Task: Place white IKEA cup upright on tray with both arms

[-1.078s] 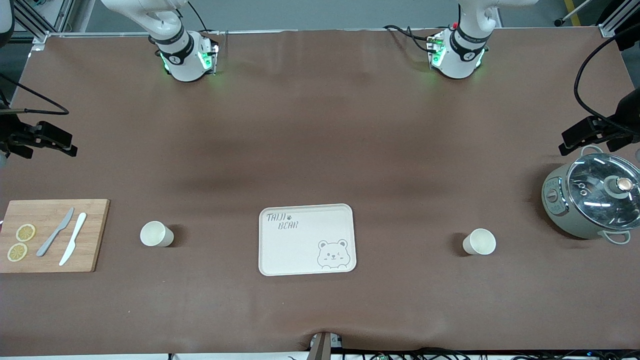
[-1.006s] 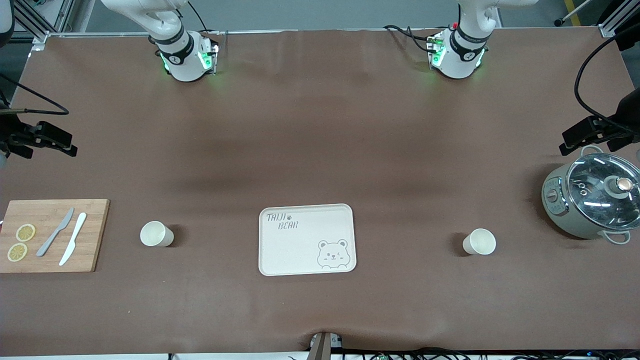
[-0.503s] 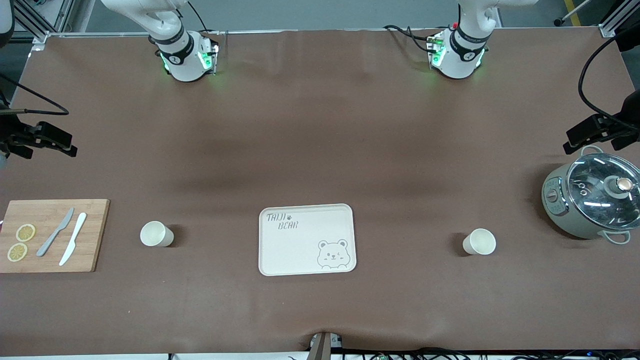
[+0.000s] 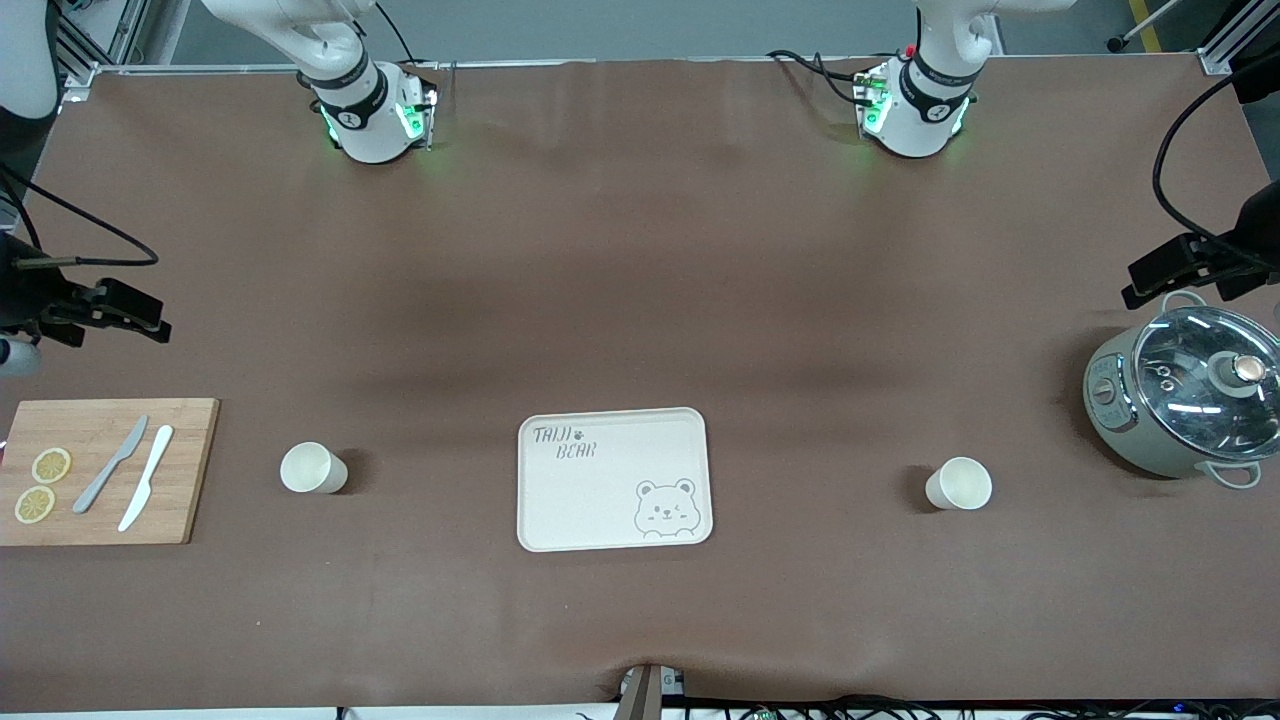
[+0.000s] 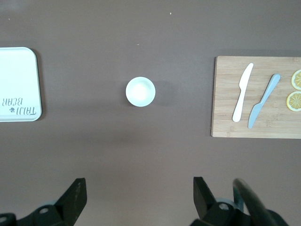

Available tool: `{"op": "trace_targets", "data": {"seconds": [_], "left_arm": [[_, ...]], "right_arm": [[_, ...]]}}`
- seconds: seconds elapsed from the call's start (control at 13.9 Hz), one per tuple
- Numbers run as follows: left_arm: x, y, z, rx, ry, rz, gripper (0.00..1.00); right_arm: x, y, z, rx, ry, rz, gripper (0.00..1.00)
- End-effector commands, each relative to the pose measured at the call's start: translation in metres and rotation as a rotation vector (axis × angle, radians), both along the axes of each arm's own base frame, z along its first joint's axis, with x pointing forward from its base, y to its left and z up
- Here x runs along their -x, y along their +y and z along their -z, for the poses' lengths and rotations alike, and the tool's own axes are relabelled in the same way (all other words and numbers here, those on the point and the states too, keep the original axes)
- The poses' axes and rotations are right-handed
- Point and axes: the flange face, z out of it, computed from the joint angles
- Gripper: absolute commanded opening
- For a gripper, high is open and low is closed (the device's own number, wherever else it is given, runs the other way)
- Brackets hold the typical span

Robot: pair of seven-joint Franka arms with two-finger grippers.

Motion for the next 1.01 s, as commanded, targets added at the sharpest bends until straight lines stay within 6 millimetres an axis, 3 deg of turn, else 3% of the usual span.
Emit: {"op": "trace_targets", "data": {"seconds": [0.0,0.5,0.72,0.93], "left_arm": [[-0.014,0.002,0.024,-0.017,0.034,0.012,1.0],[-0.063,0.0,0.104,-0.03,0.039,0.068,1.0],[-0.082,0.015,0.139,-0.034,0.031,0.102,1.0],[-0.096,0.013,0.172,-0.038,0.025,0.135,1.0]], "right_arm": [[-0.005,0.002,0.002,-0.001,-0.009,0.003,1.0],[-0.043,0.003,0.077,0.007,0.026,-0.005,1.0],[-0.061,-0.002,0.119,0.013,0.04,0.002,1.0],[-0.075,-0.007,0.165,0.019,0.054,0.008,1.0]]}}
